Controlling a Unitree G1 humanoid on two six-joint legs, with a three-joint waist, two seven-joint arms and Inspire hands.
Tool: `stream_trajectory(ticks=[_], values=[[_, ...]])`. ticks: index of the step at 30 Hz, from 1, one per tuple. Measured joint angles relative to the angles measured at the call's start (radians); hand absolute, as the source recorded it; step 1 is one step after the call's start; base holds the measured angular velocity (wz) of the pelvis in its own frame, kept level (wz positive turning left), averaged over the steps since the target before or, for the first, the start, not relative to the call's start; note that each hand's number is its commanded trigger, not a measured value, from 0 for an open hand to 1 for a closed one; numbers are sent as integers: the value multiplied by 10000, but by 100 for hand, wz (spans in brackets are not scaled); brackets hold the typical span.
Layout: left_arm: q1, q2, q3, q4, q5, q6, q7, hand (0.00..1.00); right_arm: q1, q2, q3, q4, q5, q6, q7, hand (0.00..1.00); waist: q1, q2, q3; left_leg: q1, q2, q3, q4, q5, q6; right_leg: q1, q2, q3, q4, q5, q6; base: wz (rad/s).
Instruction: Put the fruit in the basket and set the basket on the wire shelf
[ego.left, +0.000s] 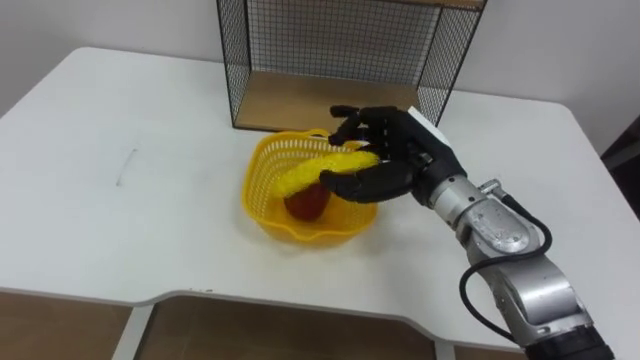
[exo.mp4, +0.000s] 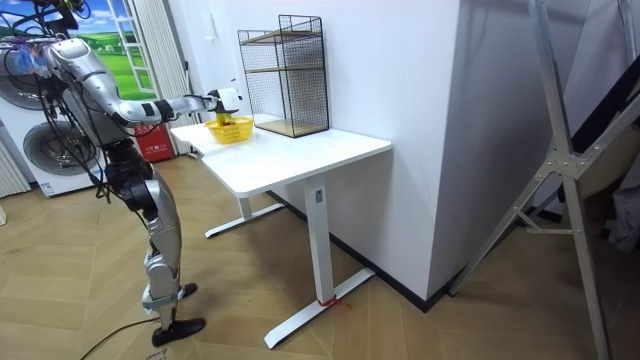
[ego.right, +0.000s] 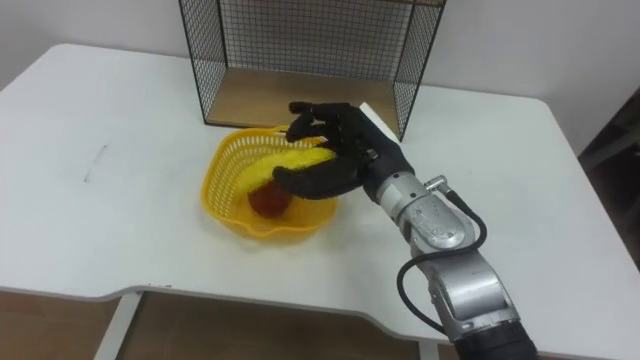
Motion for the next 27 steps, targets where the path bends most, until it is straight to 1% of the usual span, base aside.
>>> stream_trajectory(ticks=[7, 10, 14, 17, 23, 27], values=[[-5, 0, 1, 1, 23, 50, -6, 0, 73, 1, 3, 2, -3, 63, 45, 0, -3, 18, -4, 2, -3, -40, 13, 1, -1, 28, -2, -63, -4, 0, 0, 1], [3, 0, -3, 2, -4, 109, -12, 0, 116, 0, 64, 59, -3, 74, 85, 0, -5, 57, -9, 30, -3, -41, 18, 1, -1, 63, -2, -68, -10, 0, 1, 0], [-9, 0, 4, 1, 10, 203, -12, 0, 208, 3, 179, 65, -3, 281, 98, 0, -12, 63, -11, 31, -3, -45, 25, 1, -1, 70, -2, -78, -10, 0, 0, 0], [-3, 0, 4, 7, 4, 214, -4, 0, 431, 31, 189, 65, -1, 290, 100, 0, -3, 42, -25, 28, -3, -45, 25, 1, -1, 70, -3, -80, -9, 0, 1, 0], [-54, 4, 30, 163, -22, 190, 23, 0, 516, 23, 251, 65, 0, 301, 94, 0, -84, 22, -50, 26, -11, -88, 39, 2, 0, 91, -1, -92, -9, 0, 1, 2], [-18, 15, 53, 219, -62, 157, 24, 0, 889, 23, 228, 65, 29, 285, 30, 0, -151, 43, -56, 26, -23, -164, 60, 2, 1, 135, -4, -128, -9, 0, 1, 6]])
